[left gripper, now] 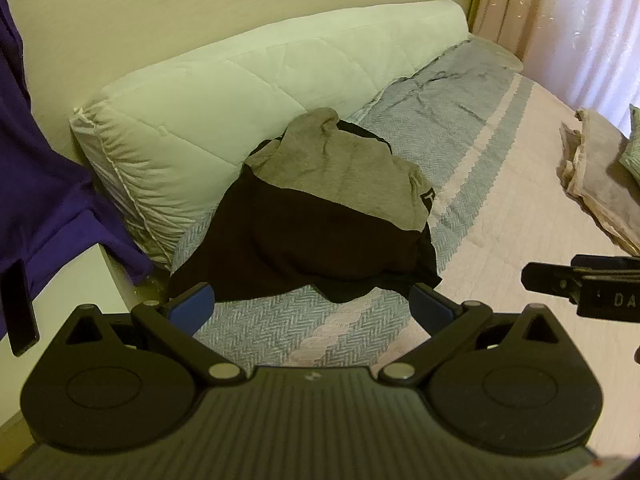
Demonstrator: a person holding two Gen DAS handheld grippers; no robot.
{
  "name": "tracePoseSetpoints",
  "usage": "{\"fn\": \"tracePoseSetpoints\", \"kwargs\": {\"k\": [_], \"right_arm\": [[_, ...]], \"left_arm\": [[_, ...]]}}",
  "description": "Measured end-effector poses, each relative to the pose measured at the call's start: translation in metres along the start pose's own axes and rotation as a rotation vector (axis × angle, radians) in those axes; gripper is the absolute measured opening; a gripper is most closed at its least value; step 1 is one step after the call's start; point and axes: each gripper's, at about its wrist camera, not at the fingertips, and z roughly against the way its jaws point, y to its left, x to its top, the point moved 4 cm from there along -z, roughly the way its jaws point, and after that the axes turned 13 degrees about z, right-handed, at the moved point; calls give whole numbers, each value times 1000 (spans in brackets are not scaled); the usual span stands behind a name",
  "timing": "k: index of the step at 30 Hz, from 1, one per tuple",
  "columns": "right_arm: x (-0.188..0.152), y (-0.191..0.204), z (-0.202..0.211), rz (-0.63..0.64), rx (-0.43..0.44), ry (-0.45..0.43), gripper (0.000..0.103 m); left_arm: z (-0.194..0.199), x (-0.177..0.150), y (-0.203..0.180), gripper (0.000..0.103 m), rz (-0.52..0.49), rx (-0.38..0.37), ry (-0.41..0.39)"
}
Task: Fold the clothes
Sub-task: 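Reach both grippers toward the crumpled grey-and-black TJC sweater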
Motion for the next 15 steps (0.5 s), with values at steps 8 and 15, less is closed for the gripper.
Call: {"fn": "tracePoseSetpoints", "kwargs": {"k": [8, 15], "right_arm": [[0, -33, -9, 44, 44, 7, 81], [9, -57, -26, 102, 54, -11, 81]], "left_arm": [[-5, -5, -13, 102, 68, 36, 8], [-14, 4, -18, 102, 103, 75, 24]]}}
